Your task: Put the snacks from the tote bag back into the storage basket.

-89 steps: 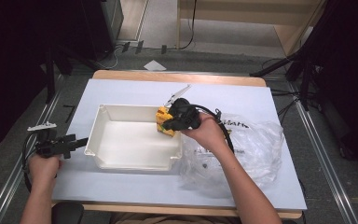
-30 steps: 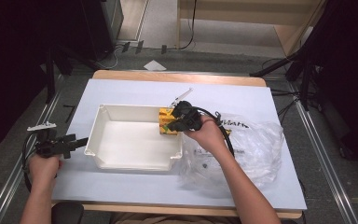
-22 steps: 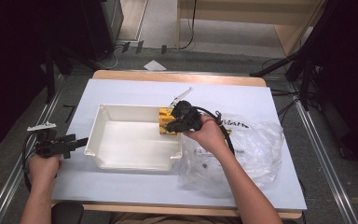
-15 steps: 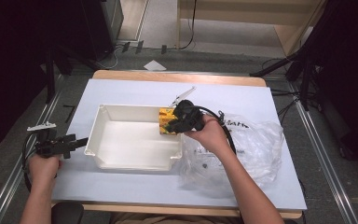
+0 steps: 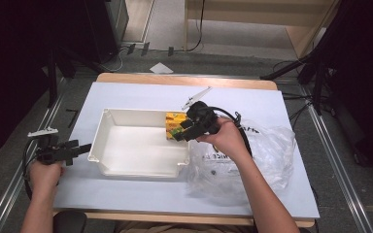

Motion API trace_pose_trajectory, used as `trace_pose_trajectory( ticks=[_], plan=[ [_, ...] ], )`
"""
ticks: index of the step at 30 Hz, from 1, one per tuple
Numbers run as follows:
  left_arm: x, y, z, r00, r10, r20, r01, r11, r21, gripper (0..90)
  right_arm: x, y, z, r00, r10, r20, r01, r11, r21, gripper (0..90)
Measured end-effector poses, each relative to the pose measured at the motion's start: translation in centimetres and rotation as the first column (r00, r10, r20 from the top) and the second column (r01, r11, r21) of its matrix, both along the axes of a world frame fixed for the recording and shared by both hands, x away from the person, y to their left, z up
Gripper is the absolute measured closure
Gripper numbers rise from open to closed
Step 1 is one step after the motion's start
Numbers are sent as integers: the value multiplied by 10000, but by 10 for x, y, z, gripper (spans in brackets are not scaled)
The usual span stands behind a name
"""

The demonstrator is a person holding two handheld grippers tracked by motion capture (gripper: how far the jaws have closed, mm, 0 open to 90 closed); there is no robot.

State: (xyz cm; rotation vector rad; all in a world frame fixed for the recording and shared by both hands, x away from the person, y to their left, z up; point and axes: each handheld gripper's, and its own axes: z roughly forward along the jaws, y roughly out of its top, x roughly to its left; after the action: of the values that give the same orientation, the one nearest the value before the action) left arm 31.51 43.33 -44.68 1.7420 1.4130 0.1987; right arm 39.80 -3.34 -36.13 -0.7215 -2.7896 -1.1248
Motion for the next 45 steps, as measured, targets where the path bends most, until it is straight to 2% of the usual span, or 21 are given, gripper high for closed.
trace_pose_trajectory(
  ticks=[3, 5, 8, 10, 13, 18, 29, 38, 39, 45],
  plan=[
    [0, 0, 0, 10000, -4, -5, 4, 10000, -6, 168, 0, -5, 2, 10000, -84, 53, 84, 9999, 71, 330],
    [0, 1, 0, 10000, -9, 10, 9, 10000, -26, 168, -1, -9, 3, 9993, -86, 354, 82, 9999, 115, 300],
    [0, 1, 0, 10000, 3, 4, -3, 10000, -32, 168, 0, -14, 3, 9993, -168, 329, 164, 9998, 142, 269],
    [0, 1, 0, 10000, -2, 7, 2, 10000, -36, 168, 1, -19, 2, 9996, -13, 279, 11, 10000, 58, 241],
    [0, 1, 0, 10000, 0, -8, 0, 10000, -21, 168, 1, -25, 0, 9994, 12, 356, -5, 9998, -195, 242],
    [0, 0, 0, 10000, -2, -27, 2, 10000, 6, 168, 3, -33, -1, 9993, -102, 373, 113, 9995, -297, 242],
    [0, 0, 0, 10000, -14, -32, 14, 10000, 16, 168, 8, -51, 1, 9985, -473, 277, 476, 9988, -100, 242],
    [0, 1, 0, 10000, 17, -46, -17, 10000, -12, 168, 11, -63, 0, 9973, -504, 536, 506, 9987, -38, 239],
    [1, 1, 0, 10000, 25, -43, -25, 10000, -19, 168, 12, -68, -3, 9959, -412, 809, 416, 9991, -35, 239],
    [1, 0, 0, 10000, 27, -6, -27, 10000, -36, 168, 17, -83, -8, 9952, -666, 715, 667, 9978, 12, 238]
  ],
)
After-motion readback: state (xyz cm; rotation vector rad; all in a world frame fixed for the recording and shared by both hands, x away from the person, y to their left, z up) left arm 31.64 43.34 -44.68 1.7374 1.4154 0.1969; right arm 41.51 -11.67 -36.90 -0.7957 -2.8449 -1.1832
